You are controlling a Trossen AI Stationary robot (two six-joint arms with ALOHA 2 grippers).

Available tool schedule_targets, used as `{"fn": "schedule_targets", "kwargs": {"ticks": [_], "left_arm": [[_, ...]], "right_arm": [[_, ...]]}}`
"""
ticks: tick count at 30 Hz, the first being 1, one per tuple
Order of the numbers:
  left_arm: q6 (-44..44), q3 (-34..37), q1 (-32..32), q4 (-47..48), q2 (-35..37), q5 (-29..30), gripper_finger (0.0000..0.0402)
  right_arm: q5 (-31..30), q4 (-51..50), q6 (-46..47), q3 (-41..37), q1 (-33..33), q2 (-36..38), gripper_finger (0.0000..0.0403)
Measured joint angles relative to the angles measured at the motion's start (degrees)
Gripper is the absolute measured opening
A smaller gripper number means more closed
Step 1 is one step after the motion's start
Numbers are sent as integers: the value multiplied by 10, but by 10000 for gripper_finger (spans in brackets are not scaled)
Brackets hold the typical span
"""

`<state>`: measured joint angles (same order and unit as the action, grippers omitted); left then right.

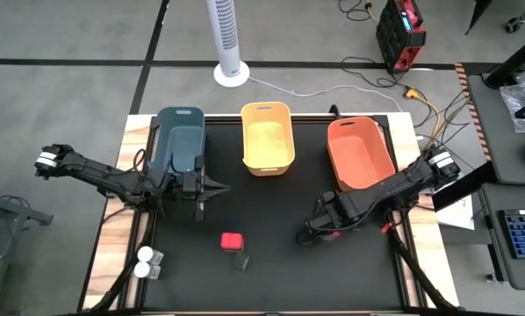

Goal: Sort spices by type
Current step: Put the right red seasoning can into the yellow bin

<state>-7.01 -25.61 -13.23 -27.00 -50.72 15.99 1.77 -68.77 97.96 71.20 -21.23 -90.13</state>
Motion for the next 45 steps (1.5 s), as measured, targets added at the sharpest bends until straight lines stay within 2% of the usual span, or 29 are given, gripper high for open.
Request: {"fn": "schedule_targets", "kwargs": {"ticks": [8,12,16,21,26,30,34,39,45], "left_arm": [[-2,0,0,0,0,0,0],[-2,0,0,0,0,0,0],[-2,0,0,0,0,0,0],[0,0,0,0,0,0,0],[0,0,0,0,0,0,0],[7,0,0,0,0,0,0],[22,0,0,0,0,0,0],[33,0,0,0,0,0,0],[33,0,0,0,0,0,0]], "right_arm": [[2,50,-16,-42,14,5,398],[2,109,-16,-78,13,5,398],[2,147,-15,-107,13,5,382],[10,147,-23,-110,13,5,318],[14,147,-29,-110,13,6,202],[17,145,-40,-105,13,8,202],[22,127,-63,-65,15,8,202],[30,80,-136,41,33,9,202],[0,58,-307,166,80,9,202]]}}
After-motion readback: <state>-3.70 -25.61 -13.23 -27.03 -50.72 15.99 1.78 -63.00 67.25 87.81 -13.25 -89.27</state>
